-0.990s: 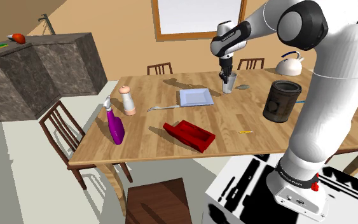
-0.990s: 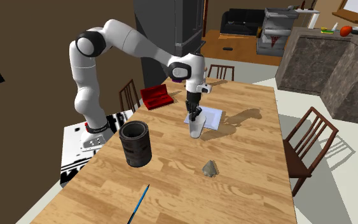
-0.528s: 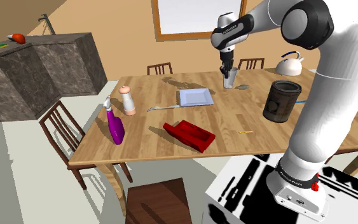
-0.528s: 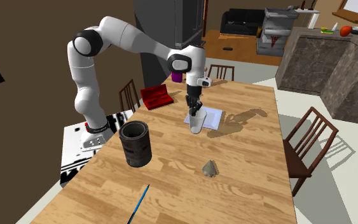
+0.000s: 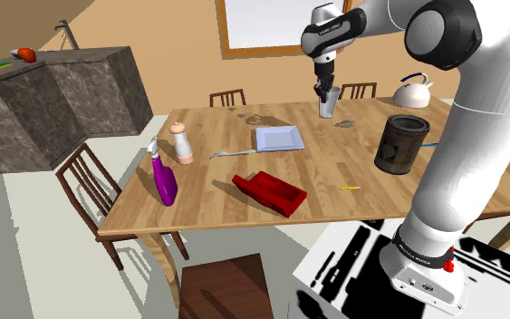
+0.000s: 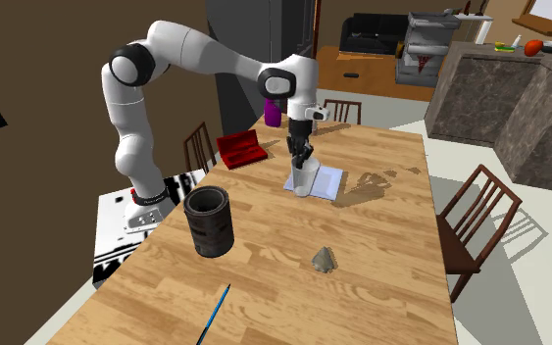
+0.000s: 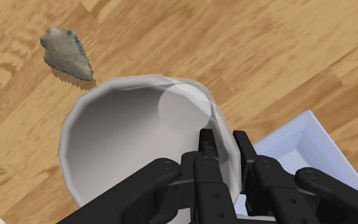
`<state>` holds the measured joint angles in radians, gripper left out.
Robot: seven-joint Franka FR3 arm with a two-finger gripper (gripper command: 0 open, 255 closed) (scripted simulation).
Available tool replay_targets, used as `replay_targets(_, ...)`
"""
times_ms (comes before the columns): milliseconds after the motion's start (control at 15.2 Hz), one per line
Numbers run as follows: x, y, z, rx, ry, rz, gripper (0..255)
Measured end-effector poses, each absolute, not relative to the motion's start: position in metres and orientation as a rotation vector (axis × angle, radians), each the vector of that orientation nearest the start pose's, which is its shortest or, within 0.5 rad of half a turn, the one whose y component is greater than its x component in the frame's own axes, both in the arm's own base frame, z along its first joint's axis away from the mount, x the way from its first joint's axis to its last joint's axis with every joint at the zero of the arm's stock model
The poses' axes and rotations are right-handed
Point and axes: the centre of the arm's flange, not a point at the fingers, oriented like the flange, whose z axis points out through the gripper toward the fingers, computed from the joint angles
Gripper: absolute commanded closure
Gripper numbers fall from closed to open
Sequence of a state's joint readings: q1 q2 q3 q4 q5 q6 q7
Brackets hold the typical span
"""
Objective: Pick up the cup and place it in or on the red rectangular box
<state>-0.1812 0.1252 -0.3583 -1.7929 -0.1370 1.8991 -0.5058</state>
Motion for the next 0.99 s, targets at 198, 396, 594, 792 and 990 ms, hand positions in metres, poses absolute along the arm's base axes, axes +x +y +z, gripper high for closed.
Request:
replay_targets(198, 0.509, -0.307, 0.496, -3.282, -0.022, 0.159, 255)
replay_targets(396, 0.510, -0.308, 0.512, -3.282, -0.023, 0.159, 255)
replay_targets(594, 0.510, -0.308, 0.526, -3.282, -0.023, 0.159, 255)
replay_targets(792, 0.507, -0.283, 0.531, -3.281, -0.024, 0.159, 255)
replay_targets(990, 0.502, -0.242, 0.535, -3.281, -0.025, 0.159, 255)
